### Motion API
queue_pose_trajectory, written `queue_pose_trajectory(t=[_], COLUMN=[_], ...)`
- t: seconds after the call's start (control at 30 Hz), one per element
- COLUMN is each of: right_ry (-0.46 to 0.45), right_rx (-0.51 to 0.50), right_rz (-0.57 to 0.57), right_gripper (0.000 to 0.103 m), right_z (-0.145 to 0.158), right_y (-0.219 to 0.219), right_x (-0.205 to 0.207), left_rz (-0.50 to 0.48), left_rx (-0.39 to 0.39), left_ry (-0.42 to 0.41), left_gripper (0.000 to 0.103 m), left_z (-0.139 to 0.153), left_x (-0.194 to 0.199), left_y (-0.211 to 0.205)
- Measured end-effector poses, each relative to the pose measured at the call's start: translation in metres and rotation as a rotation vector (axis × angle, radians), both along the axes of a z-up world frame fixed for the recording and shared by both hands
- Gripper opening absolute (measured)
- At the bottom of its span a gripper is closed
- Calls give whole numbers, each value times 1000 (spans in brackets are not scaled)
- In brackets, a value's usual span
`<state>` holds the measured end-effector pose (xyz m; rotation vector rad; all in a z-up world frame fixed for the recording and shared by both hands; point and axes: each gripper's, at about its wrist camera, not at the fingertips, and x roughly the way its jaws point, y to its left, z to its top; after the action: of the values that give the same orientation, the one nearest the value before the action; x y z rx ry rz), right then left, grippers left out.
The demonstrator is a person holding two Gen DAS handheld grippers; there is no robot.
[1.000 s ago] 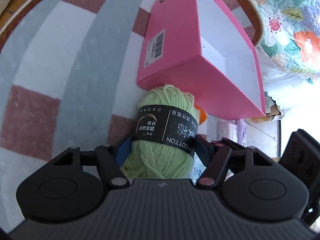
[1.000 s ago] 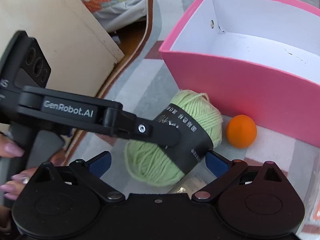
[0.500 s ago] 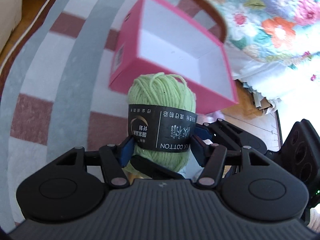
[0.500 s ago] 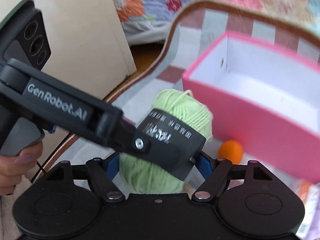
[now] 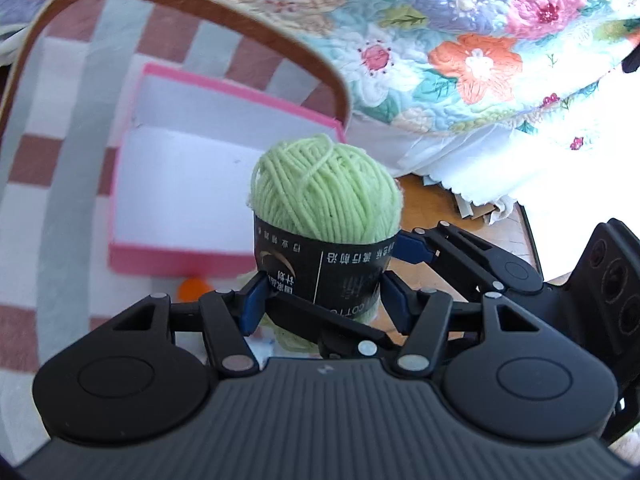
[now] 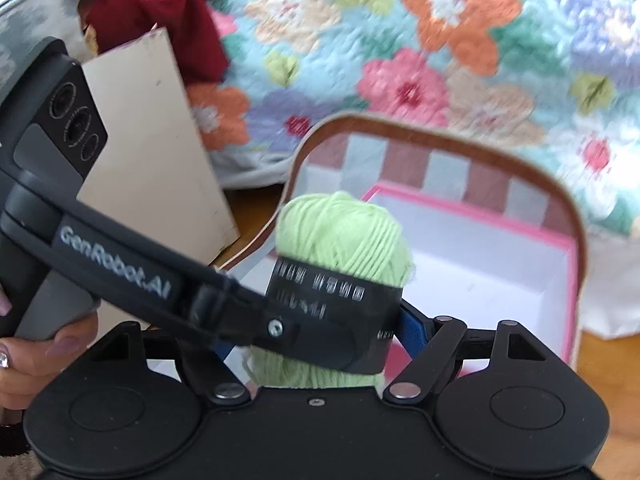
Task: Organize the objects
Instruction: 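Carry the yarn ball into the pink box and open the left gripper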
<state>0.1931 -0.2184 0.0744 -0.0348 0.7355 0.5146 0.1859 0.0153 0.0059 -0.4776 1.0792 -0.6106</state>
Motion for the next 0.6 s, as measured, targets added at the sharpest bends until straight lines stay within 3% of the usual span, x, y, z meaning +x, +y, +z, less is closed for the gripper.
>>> queue_pose_trajectory(t=[0.17,0.4,0.6], right_ry=[-3,-2,147], right_rx=[-31,-123,-93], right_rz=[-23,2,-31], right_gripper=[82,84,85], right_z=[11,0,-31], right_y=[-21,-42,-70], right_x=[28,55,94], left_rz=[-16,-51,-53], left_rx=[-8,10,33], left_ry=[1,63,124], left_gripper=[59,59,59], left_z=[1,-19,-52], left_x=[31,74,114], left_y=[-26,-57,-81])
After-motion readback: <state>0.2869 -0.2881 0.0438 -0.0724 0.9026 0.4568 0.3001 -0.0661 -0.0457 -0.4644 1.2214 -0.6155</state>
